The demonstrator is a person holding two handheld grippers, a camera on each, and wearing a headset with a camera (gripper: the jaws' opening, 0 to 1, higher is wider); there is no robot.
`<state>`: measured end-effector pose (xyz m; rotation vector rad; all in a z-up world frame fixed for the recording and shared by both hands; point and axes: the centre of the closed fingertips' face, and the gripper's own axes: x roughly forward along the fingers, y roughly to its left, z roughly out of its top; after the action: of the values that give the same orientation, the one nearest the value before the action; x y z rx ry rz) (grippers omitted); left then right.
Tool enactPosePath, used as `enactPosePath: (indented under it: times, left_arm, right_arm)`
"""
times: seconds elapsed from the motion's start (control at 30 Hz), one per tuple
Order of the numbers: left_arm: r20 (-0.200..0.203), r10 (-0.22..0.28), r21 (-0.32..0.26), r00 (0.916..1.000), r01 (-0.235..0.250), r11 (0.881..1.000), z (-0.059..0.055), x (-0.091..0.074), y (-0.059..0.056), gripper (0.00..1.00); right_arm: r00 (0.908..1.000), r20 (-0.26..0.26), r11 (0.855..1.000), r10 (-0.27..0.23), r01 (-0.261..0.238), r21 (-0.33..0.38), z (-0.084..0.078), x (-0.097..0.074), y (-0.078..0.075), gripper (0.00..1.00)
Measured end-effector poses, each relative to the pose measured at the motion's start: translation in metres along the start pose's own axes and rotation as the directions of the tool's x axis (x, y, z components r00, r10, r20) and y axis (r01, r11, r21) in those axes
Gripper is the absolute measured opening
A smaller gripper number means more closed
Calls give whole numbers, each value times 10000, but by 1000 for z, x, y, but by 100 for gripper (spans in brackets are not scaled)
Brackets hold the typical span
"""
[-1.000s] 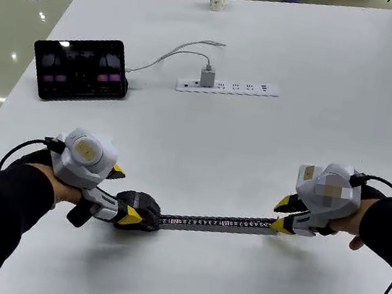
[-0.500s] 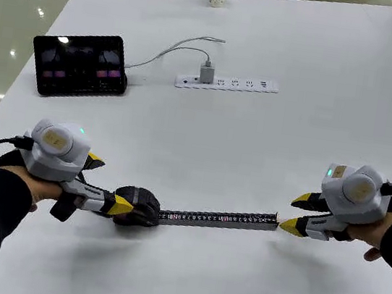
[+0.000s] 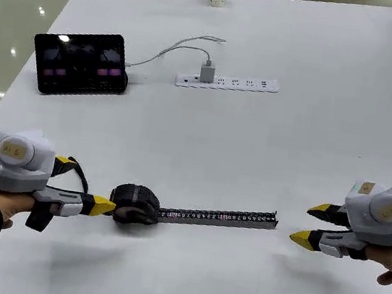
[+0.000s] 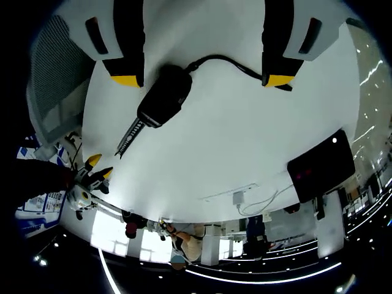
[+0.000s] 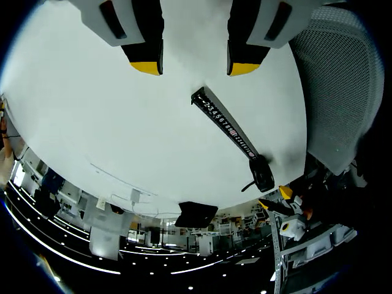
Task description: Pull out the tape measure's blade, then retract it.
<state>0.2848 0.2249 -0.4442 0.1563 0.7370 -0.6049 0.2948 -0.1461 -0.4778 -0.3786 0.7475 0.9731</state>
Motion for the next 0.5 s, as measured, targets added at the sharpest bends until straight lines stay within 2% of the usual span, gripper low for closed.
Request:
enactPosePath:
  times: [0.13,0.2,0.27,0.37,0.43,0.5]
  left_arm:
    - [298,-50,-115,9995,53,9999,-5,-8,-3,78]
    - [370,-47,-115,9993,52,9999,-9,-12,-4,81]
    - [398,61,-110,9992,-57,9999,-13,-16,-5,81]
    - [424,181,-155,9989,-174,9997,-19,-20,-4,86]
    - [413,365,-62,9985,-363,9993,-21,-24,-1,86]
    - [636,420,-143,9971,-412,9990,-18,-27,0,88]
  right_arm:
    - [9999,109,9999,-96,94,138,-3,-5,3,44]
    - [9997,222,9992,-119,110,381,-3,-8,4,51]
    - [9996,223,9993,-159,151,330,-6,-11,6,50]
    - [9993,314,9990,-184,171,419,-9,-14,7,56]
    - [9991,363,9982,-213,192,576,-11,-17,6,59]
    - [9987,452,9982,-229,204,561,-12,-19,8,61]
